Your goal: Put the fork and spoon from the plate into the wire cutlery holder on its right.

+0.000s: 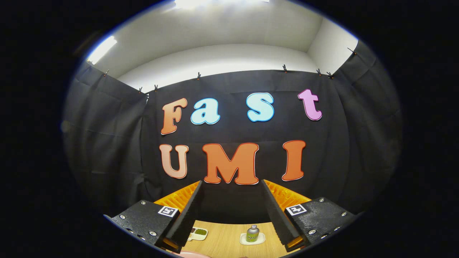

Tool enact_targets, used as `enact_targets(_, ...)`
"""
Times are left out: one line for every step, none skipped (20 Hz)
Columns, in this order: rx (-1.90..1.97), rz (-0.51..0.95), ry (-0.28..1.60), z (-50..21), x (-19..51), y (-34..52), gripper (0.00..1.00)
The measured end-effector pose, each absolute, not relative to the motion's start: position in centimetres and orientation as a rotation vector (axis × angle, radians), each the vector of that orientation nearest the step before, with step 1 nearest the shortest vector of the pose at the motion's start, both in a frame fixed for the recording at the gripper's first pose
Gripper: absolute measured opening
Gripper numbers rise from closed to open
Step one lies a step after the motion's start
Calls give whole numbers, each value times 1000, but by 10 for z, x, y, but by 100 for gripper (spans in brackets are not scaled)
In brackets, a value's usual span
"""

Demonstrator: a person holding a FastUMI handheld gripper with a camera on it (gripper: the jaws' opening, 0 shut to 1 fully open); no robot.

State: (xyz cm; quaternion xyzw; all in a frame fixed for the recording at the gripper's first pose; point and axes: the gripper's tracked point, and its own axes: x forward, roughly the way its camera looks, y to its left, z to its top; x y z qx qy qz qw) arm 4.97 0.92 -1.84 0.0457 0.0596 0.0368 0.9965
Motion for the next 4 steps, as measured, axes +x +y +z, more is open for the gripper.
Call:
enact_targets(92, 74, 122, -20, 50, 9, 94)
enact_targets(94, 77, 123, -20, 50, 11, 94)
enact_targets(94, 75, 124, -20, 50, 11, 94)
enact_targets(93, 77, 127, -22, 50, 12, 94)
